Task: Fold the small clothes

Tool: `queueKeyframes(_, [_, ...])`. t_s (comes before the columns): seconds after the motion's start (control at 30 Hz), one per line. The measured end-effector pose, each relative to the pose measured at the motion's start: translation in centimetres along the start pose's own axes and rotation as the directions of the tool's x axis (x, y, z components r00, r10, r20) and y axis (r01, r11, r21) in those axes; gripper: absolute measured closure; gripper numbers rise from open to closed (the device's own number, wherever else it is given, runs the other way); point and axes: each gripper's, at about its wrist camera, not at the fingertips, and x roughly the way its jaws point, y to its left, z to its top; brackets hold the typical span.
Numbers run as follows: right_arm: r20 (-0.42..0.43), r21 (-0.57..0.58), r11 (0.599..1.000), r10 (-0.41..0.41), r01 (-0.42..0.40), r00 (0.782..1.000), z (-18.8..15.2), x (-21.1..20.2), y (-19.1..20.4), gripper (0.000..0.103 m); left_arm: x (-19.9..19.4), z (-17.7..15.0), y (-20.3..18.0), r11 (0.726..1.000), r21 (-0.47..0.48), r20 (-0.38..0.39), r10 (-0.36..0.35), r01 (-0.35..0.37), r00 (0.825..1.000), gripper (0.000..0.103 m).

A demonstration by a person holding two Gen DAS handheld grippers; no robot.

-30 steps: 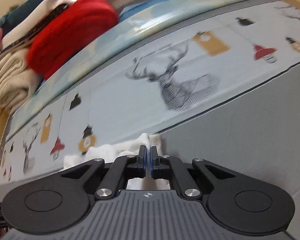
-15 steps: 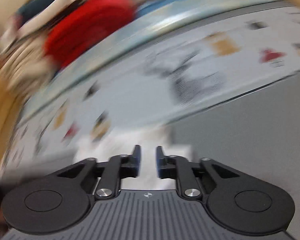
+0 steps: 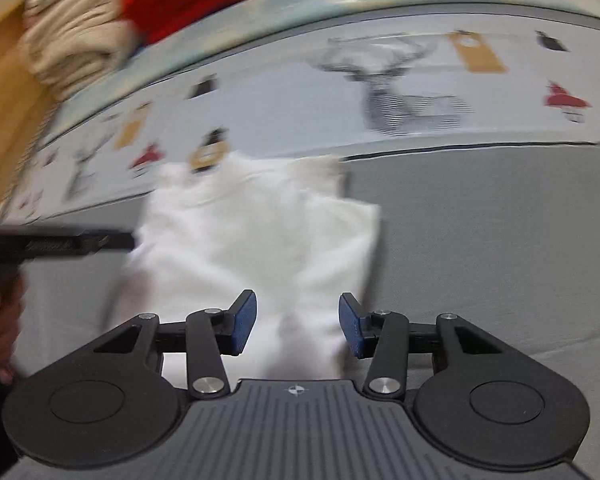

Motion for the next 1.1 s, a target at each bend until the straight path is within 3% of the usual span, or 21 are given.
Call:
queueKeyframes(0.07, [-0.073,-0.054,0.997,-0.059,0.055,0.996,-0.8,1.2,0.3,0.056,2.2,-0.9,0.1,0.992,0.058,-0.082,0.114,-0.109,0.99,0.066])
queueKeyframes(0.1, [-0.113,-0.067,0.993,-0.109,0.102,0.988,-1.2,1.9,0.4,0.056,2.7,-1.3,0.4,0.99,0.048,-0.098,0.138,-0.134,0.986,0.064])
queueKeyframes(0.17, [-0.135,-0.051,0.989,-0.147,0.141,0.98,-1.8,2.0,-0.3,0.049,1.6,-1.1,0.5,0.993,-0.007,-0.07,0.121,-0.121,0.99,0.071])
queueKeyframes(0.23, [-0.095,-0.001,0.992,-0.123,0.123,0.988,-1.9,0.7,-0.7,0.051,-0.2,-1.3,-0.1,0.993,0.017,-0.01,0.113,-0.113,0.994,0.075])
queueKeyframes(0.33, [-0.097,0.0,0.993,-0.115,0.116,0.989,-3.1,0.0,-0.7,0.051,-2.4,-2.3,-1.0,0.996,0.082,0.027,0.027,-0.029,0.999,0.075])
queueKeyframes(0.43, [-0.182,-0.056,0.985,-0.172,0.164,0.968,-5.0,1.1,-0.7,0.052,-1.4,-4.5,-1.8,0.984,0.17,-0.105,-0.041,0.059,0.994,0.074])
queueKeyframes(0.47, [-0.2,-0.063,0.982,-0.185,0.176,0.962,-5.5,1.3,-0.8,0.052,-0.5,-5.6,-2.2,0.973,0.224,-0.164,-0.015,0.052,0.986,0.072])
queueKeyframes(0.53, [-0.193,-0.042,0.984,-0.177,0.172,0.965,-6.2,1.2,-0.9,0.052,0.1,-7.5,-3.2,0.937,0.348,-0.166,0.082,-0.02,0.983,0.065])
queueKeyframes(0.57, [-0.185,-0.024,0.987,-0.163,0.161,0.969,-6.3,1.0,-0.9,0.052,-0.3,-7.5,-3.1,0.941,0.337,-0.156,0.079,-0.022,0.985,0.065])
queueKeyframes(0.67, [-0.128,-0.005,0.992,-0.129,0.129,0.983,-5.9,-0.1,-0.7,0.051,-1.3,-6.7,-1.3,0.984,0.178,-0.159,0.035,-0.006,0.987,0.064])
queueKeyframes(0.73, [-0.061,0.043,0.994,-0.099,0.101,0.993,-5.3,-1.1,-1.2,0.052,-1.9,-6.2,-0.1,0.995,0.098,-0.123,0.035,-0.023,0.992,0.054])
queueKeyframes(0.8, [0.011,0.118,0.99,-0.079,0.077,0.997,-4.5,-1.8,-1.9,0.051,-2.1,-5.4,1.1,0.999,-0.003,-0.094,0.032,-0.032,0.995,0.037])
queueKeyframes(0.87, [0.062,0.185,0.981,-0.068,0.056,0.996,-3.6,-2.2,-2.6,0.047,-1.9,-4.6,2.0,0.994,-0.105,-0.083,0.019,-0.028,0.996,0.029])
queueKeyframes(1.0, [0.112,0.3,0.954,-0.023,-0.012,0.993,-2.4,-0.8,-4.0,0.024,-1.0,-3.7,3.7,0.966,-0.256,-0.085,-0.043,0.02,0.995,0.027])
queueKeyframes(1.1, [0.092,0.365,0.929,0.031,-0.063,0.995,-2.3,1.4,-4.8,0.021,0.2,-3.2,4.3,0.949,-0.309,-0.073,-0.091,0.064,0.993,0.027])
